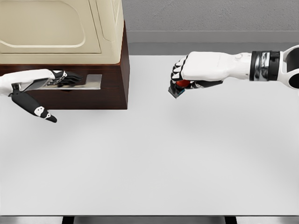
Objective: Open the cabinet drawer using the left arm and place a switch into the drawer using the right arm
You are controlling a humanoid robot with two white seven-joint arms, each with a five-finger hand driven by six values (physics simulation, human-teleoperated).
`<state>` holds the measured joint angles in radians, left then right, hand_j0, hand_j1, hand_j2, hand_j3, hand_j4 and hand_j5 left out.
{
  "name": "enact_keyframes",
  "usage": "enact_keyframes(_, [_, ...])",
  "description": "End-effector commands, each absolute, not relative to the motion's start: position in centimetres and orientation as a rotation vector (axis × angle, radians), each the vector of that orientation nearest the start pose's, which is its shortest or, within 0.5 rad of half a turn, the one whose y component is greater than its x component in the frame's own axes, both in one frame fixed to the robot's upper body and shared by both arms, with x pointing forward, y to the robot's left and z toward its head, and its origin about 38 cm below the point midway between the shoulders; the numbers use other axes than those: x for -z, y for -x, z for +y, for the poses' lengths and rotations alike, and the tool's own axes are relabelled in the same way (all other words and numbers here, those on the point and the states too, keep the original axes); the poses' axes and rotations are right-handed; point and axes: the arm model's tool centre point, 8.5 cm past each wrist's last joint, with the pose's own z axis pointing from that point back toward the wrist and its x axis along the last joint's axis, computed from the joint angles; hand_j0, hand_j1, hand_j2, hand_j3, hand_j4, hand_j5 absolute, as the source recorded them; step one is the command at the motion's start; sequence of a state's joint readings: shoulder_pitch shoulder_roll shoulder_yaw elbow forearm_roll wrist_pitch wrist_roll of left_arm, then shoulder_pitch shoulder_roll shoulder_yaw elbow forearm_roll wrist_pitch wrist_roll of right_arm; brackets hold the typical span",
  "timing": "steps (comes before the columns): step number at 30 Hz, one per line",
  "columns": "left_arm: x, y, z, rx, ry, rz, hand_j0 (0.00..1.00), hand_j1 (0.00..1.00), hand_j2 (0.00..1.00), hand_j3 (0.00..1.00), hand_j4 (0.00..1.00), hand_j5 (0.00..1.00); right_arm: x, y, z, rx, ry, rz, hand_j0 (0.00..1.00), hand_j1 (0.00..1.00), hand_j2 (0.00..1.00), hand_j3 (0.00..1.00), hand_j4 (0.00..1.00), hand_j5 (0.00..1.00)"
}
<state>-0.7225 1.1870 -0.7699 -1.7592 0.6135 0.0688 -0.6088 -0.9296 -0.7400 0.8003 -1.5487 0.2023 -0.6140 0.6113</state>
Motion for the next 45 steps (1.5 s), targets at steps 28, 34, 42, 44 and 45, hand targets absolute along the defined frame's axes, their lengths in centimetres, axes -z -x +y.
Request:
enact_keyframes(28, [-28.9, -38.2, 34.9, 1.269, 0.214, -1.219, 1.00, 1.00, 1.00, 1.00, 1.00, 1.00, -30.9, -43.6, -20.3, 2.745, -0.316, 2.028, 0.47, 0.47, 0.47, 0.47, 0.47, 0.47])
enact_keyframes(34, [-29.0, -38.0, 35.5, 1.264, 0.201, -1.207, 1.00, 1.00, 1.00, 1.00, 1.00, 1.00, -31.0, -43.6, -20.3, 2.744, -0.318, 2.027, 0.47, 0.47, 0.47, 0.47, 0.47, 0.47])
enact_keyframes(42, [-29.2, -37.7, 35.8, 1.230, 0.231, -1.210, 1.00, 1.00, 1.00, 1.00, 1.00, 1.00, -31.4, -43.1, -19.7, 2.719, -0.310, 2.016, 0.47, 0.47, 0.47, 0.47, 0.47, 0.47])
enact_keyframes(44, [-29.2, -37.6, 36.2, 1.229, 0.223, -1.199, 1.00, 1.00, 1.00, 1.00, 1.00, 1.00, -31.4, -43.1, -19.7, 2.719, -0.310, 2.016, 0.47, 0.47, 0.47, 0.47, 0.47, 0.47])
enact_keyframes(45, [-28.9, -37.5, 36.3, 1.225, 0.223, -1.191, 1.00, 1.00, 1.00, 1.00, 1.00, 1.00, -31.4, -43.1, -19.7, 2.719, -0.310, 2.016, 0.47, 0.47, 0.47, 0.47, 0.47, 0.47])
